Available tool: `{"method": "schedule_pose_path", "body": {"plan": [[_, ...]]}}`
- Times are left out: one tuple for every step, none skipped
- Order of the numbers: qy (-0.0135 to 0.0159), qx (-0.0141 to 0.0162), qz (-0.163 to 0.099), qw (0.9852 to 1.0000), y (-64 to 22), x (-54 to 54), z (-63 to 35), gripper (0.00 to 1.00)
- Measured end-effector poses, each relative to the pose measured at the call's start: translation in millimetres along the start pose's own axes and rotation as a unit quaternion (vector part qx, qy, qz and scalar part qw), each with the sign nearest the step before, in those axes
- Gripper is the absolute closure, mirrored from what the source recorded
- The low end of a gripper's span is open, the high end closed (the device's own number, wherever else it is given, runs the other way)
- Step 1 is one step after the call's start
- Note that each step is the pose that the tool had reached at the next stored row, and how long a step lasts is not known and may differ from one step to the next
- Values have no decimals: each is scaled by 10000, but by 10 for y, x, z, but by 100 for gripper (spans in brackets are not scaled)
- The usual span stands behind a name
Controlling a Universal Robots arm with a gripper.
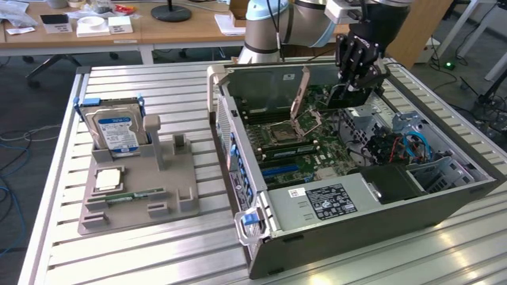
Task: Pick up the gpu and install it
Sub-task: 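Insert the gpu into the slot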
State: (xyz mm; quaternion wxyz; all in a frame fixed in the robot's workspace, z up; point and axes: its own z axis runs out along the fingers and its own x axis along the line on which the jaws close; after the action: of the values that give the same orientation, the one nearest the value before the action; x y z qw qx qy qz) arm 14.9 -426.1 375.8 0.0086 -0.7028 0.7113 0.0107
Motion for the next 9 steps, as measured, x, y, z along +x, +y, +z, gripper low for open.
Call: {"method": "schedule_pose_path", "body": {"plan": [[-1,0,0,10000,0,0,3,74],[-2,0,0,10000,2,0,9,74],[-1,0,0,10000,4,1,18,74],[-1,0,1,10000,6,1,30,74],[0,0,0,10000,8,0,44,74],[0,0,0,10000,11,1,59,74],[0,0,0,10000,13,1,75,74],[-1,0,0,10000,15,1,91,74],[-1,0,0,10000,17,2,106,74]]}}
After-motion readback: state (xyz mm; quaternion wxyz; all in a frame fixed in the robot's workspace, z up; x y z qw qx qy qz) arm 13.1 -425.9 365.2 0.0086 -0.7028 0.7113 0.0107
